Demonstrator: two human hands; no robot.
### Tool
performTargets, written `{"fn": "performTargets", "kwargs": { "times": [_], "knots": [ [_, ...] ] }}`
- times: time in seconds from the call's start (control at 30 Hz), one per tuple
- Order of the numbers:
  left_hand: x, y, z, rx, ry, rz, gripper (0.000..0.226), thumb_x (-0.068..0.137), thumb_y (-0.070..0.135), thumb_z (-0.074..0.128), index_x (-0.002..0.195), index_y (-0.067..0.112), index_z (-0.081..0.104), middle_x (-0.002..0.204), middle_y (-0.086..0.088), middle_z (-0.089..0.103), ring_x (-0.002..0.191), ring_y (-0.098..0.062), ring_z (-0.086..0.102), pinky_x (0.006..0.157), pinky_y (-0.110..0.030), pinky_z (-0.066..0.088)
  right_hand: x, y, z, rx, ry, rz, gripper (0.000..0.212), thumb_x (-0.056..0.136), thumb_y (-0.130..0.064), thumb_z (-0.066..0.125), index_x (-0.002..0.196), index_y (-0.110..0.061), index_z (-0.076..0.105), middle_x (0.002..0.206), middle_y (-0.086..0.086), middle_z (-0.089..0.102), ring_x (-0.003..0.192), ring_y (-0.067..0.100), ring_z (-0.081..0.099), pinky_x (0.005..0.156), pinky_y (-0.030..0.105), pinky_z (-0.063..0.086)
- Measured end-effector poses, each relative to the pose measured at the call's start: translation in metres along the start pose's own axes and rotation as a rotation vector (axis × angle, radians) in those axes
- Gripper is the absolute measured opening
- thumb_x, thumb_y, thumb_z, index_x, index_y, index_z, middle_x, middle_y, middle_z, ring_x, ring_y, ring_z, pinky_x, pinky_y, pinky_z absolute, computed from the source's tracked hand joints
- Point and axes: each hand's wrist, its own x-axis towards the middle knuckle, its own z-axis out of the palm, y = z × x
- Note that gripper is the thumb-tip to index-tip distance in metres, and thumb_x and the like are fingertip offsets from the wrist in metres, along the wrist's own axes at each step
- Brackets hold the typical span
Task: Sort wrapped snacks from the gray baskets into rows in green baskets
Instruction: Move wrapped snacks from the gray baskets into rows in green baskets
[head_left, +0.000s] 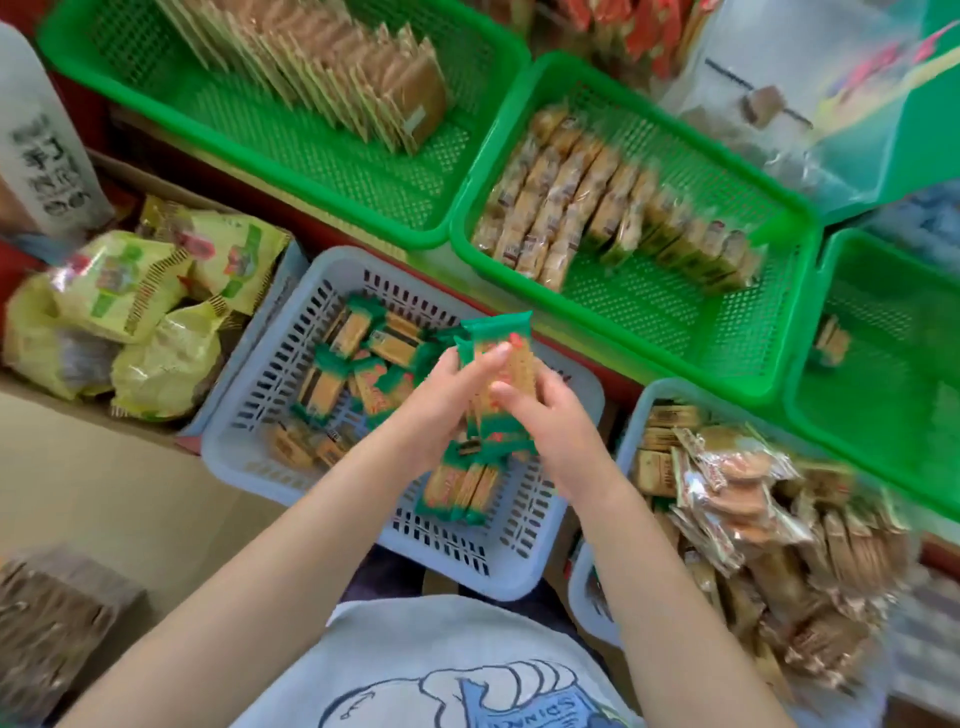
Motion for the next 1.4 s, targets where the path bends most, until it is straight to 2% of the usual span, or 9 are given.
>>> {"fn": "performTargets", "kwargs": {
  "times": [0.1,0.23,0.37,0.53,0.63,0.77,0.93,1.17,1.4],
  "knots": [
    [-0.006,0.028,0.043,-0.093,0.006,0.086,0.055,0.083,0.042,0.077,0.126,0.014,0.059,0.118,-0.014,0.07,0.098,-0.027,0.072,0.068,-0.033,0.057,-0.016,-0.022,-0.009,-0.147,0.031,-0.071,0.064,0.091,-0.063,0.056,0.148,-0.059,0.027,0.153,-0.018,0.034,0.143,0.009,0.036,0.116,0.044,0.036],
    [-0.005,0.059,0.106,-0.23,-0.01,0.195,0.029,0.091,0.033,0.069,0.113,0.018,0.057,0.088,-0.006,0.065,0.079,-0.022,0.068,0.068,-0.036,0.057,-0.05,-0.034,-0.05,0.537,0.222,-0.092,0.076,0.083,-0.063,0.056,0.151,-0.042,0.03,0.136,-0.002,0.062,0.121,0.021,0.063,0.103,0.045,0.049],
    [0.001,0.048,0.195,-0.098,-0.085,0.254,0.044,0.074,0.032,0.084,0.106,0.019,0.057,0.088,-0.001,0.068,0.092,-0.022,0.066,0.087,-0.042,0.054,-0.074,-0.048,-0.102,0.999,0.33,-0.166,0.076,0.085,-0.058,0.05,0.145,-0.012,0.044,0.137,0.018,0.06,0.121,0.029,0.06,0.106,0.041,0.043],
    [0.027,0.03,0.296,0.135,-0.162,0.217,0.052,0.074,0.047,0.076,0.11,0.013,0.061,0.093,-0.006,0.068,0.087,-0.022,0.066,0.079,-0.036,0.053,-0.091,-0.043,-0.198,0.607,0.503,-0.181,0.04,0.091,-0.043,0.065,0.121,-0.017,0.062,0.116,0.009,0.071,0.101,0.02,0.067,0.08,0.032,0.052],
    [0.063,0.017,0.34,0.297,-0.267,0.183,0.034,0.091,0.051,0.063,0.098,0.018,0.065,0.103,-0.006,0.069,0.098,-0.022,0.063,0.097,-0.038,0.047,-0.109,-0.022,-0.266,0.349,0.565,-0.162,0.02,0.092,-0.031,0.069,0.108,-0.021,0.064,0.108,0.0,0.072,0.093,0.009,0.067,0.084,0.027,0.052],
    [0.107,-0.008,0.386,0.643,-0.206,0.244,0.071,0.085,0.077,0.044,0.116,0.017,0.065,0.126,-0.008,0.064,0.119,-0.022,0.058,0.111,-0.043,0.039,-0.114,-0.001,-0.346,0.183,0.714,-0.112,0.042,0.072,-0.049,0.081,0.096,-0.018,0.067,0.096,-0.001,0.072,0.085,0.012,0.065,0.079,0.027,0.05],
    [0.15,-0.035,0.386,1.359,0.122,0.568,0.085,0.094,0.058,0.055,0.156,0.01,0.024,0.167,-0.01,0.011,0.154,-0.023,0.007,0.124,-0.04,0.011,-0.085,0.03,-0.441,0.08,0.998,0.029,0.037,0.085,-0.037,0.077,0.106,-0.014,0.056,0.097,-0.001,0.062,0.082,0.017,0.058,0.066,0.03,0.039],
    [0.179,-0.064,0.376,1.842,0.212,0.623,0.094,0.095,0.069,0.029,0.16,0.01,-0.005,0.167,-0.009,-0.015,0.152,-0.026,-0.021,0.126,-0.044,0.01,0.004,0.047,-0.514,0.097,0.981,0.19,0.052,0.082,-0.041,0.074,0.116,-0.011,0.047,0.111,0.006,0.061,0.084,0.02,0.066,0.058,0.033,0.056],
    [0.182,-0.068,0.375,1.877,0.238,0.597,0.092,0.095,0.069,0.022,0.159,0.01,-0.008,0.166,-0.008,-0.017,0.151,-0.026,-0.024,0.124,-0.043,0.011,0.067,0.062,-0.507,0.275,0.791,0.203,0.054,0.081,-0.047,0.073,0.118,-0.016,0.048,0.119,0.006,0.059,0.101,0.022,0.06,0.096,0.046,0.053]
  ]
}}
